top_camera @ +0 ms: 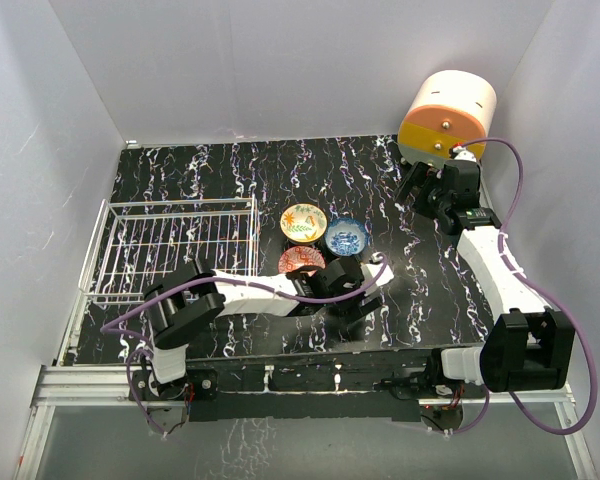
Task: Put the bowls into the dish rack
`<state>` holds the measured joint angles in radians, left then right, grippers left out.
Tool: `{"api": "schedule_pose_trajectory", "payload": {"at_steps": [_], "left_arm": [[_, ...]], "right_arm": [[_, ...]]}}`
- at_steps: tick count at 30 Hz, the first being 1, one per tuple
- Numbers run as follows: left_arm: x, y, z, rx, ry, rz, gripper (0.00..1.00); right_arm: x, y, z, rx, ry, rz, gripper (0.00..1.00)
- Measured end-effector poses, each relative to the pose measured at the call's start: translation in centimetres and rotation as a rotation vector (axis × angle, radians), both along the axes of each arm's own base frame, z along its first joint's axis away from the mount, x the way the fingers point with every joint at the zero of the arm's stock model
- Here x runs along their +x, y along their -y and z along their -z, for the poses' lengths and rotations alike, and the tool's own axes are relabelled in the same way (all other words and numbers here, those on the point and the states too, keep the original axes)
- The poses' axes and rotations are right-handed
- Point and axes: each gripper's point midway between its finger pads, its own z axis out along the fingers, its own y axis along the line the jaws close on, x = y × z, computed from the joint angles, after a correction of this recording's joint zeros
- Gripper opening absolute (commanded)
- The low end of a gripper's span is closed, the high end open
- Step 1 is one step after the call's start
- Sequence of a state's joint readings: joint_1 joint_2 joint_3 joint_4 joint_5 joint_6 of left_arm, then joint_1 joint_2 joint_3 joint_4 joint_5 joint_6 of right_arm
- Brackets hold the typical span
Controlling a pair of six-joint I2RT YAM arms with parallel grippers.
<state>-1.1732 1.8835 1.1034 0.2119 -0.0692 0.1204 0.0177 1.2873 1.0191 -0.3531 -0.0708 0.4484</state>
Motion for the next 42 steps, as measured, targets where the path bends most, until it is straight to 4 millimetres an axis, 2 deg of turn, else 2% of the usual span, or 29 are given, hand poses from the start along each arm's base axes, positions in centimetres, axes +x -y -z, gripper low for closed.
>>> {"api": "schedule_pose_trajectory", "payload": {"at_steps": [3, 14, 20, 26, 28, 29, 30, 36, 42], "left_arm": [[0.0, -0.2, 0.9, 0.02, -0.006, -0.002, 0.73], [0.6, 0.5, 1.8, 0.016, 0.001, -0.02, 0.64], [1.0, 1.3, 1.8, 0.007, 0.013, -0.02, 0.51], [1.3, 1.2, 1.8, 0.015, 0.026, -0.029, 0.27], [1.4, 1.1, 1.8, 0.014, 0.029, -0.034, 0.14], [1.5, 1.2, 1.7, 0.011, 0.033, -0.036, 0.03], [1.7, 1.3, 1.5, 0.006, 0.044, -0.038, 0.0], [2.0, 1.6, 0.9, -0.012, 0.069, -0.043, 0.0], [1.1, 2.0, 0.4, 0.011, 0.051, -0.032, 0.0]], "right_arm": [[0.0, 0.0, 0.1, 0.002, -0.001, -0.002, 0.98], [0.3, -0.1, -0.2, 0.013, 0.013, -0.007, 0.98], [0.2, -0.1, 0.0, 0.016, 0.011, -0.011, 0.98], [-0.1, -0.2, 0.6, 0.02, -0.004, -0.012, 0.98], [-0.1, -0.2, 0.6, 0.021, -0.004, -0.012, 0.98], [-0.1, -0.2, 0.6, 0.021, -0.004, -0.011, 0.98], [-0.1, -0.2, 0.6, 0.021, -0.004, -0.011, 0.98], [-0.1, -0.2, 0.6, 0.03, -0.005, -0.005, 0.98], [-0.1, -0.2, 0.6, 0.035, -0.006, 0.0, 0.99]]}}
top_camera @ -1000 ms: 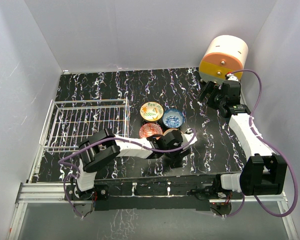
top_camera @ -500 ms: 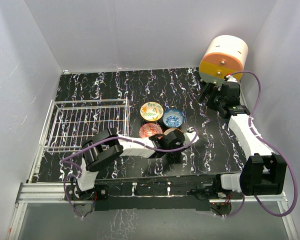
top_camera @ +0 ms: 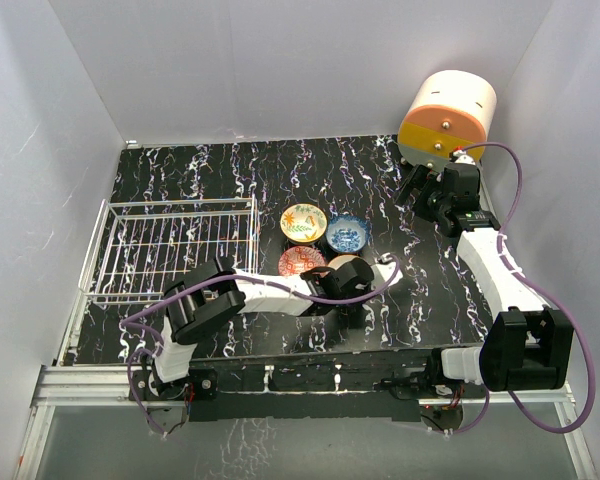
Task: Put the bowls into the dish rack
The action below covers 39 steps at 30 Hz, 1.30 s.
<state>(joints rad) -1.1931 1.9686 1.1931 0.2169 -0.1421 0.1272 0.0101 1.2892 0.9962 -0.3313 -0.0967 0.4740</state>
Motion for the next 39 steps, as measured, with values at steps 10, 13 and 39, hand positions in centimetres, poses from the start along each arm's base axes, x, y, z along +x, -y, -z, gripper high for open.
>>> {"api": "schedule_pose_trajectory", "payload": {"at_steps": [10, 13, 39], "left_arm": [[-3.3, 0.5, -10.5, -0.189, -0.056, 0.04, 0.0], [-2.0, -0.5, -16.5, -0.335, -0.05, 0.014, 0.0], [15.0, -35.6, -19.7, -1.129, -0.289, -0.875, 0.0]], "right_arm": [[0.0, 0.3, -0.4, -0.005, 0.011, 0.012, 0.98], [-0.1, 0.9, -0.7, -0.003, 0.02, 0.029, 0.98], [-1.2, 0.1, -1.2, 0.051, 0.038, -0.008, 0.96]]}}
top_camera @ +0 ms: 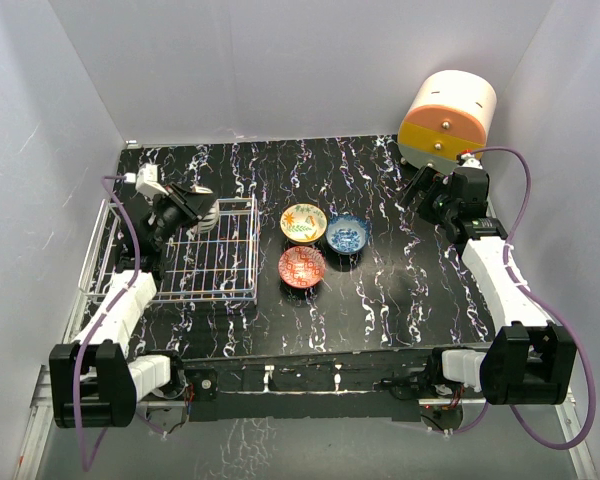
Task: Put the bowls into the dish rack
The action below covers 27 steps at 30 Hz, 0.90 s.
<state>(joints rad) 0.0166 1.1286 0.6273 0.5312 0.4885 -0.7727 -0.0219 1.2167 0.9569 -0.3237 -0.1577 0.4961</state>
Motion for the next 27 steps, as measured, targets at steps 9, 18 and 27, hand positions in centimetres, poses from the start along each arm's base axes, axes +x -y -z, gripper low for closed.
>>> {"api": "schedule_pose_trajectory", "payload": {"at_steps": [9, 18, 27], "left_arm": [[0.0, 0.3, 2.8, -0.249, -0.054, 0.033, 0.0], [0.9, 0.6, 5.9, -0.429, -0.112, 0.032, 0.0], [1.8, 0.7, 7.2, -0.509, -0.11, 0.045, 0.0]], "right_arm": [[-0.1, 0.0, 0.2, 0.002, -0.006, -0.002, 0.96], [-0.1, 0.0, 0.2, 0.001, -0.006, -0.002, 0.96], [-0.1, 0.0, 0.3, -0.001, -0.007, 0.001, 0.96]]}}
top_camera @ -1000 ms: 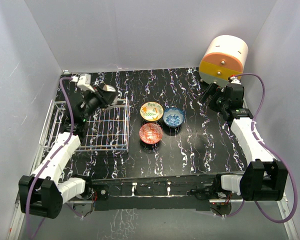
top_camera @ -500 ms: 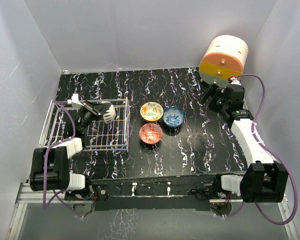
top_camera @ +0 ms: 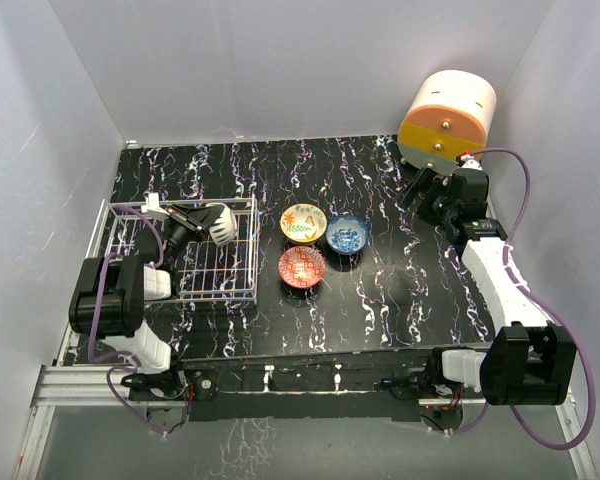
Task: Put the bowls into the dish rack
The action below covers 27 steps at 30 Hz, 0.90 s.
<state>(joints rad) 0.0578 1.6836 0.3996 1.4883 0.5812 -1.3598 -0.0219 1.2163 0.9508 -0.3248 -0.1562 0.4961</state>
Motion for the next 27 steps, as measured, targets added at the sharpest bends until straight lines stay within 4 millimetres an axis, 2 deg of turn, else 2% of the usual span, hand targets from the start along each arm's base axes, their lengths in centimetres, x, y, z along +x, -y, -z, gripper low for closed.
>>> {"api": "schedule_pose_trajectory", "payload": {"at_steps": [2, 8, 15, 20, 27], "left_arm": [[0.3, 0.0, 0.7, -0.029, -0.015, 0.002, 0.0], [0.5, -0.3, 0.7, -0.056, -0.009, -0.01, 0.0], [0.2, -0.6, 0.6, -0.004, 0.005, -0.022, 0.27], [-0.4, -0.8, 1.4, 0.068, -0.04, -0.037, 0.46], [-0.5, -1.5, 3.3, 0.112, -0.119, -0.061, 0.48]], "right_arm": [[0.0, 0.0, 0.0, -0.001, 0.0, 0.0, 0.96], [0.0, 0.1, 0.0, -0.002, -0.001, 0.003, 0.96], [0.0, 0.1, 0.1, -0.003, -0.003, 0.004, 0.96], [0.1, 0.1, 0.1, -0.005, -0.003, 0.006, 0.96], [0.0, 0.1, 0.1, -0.005, -0.003, 0.006, 0.96]]}}
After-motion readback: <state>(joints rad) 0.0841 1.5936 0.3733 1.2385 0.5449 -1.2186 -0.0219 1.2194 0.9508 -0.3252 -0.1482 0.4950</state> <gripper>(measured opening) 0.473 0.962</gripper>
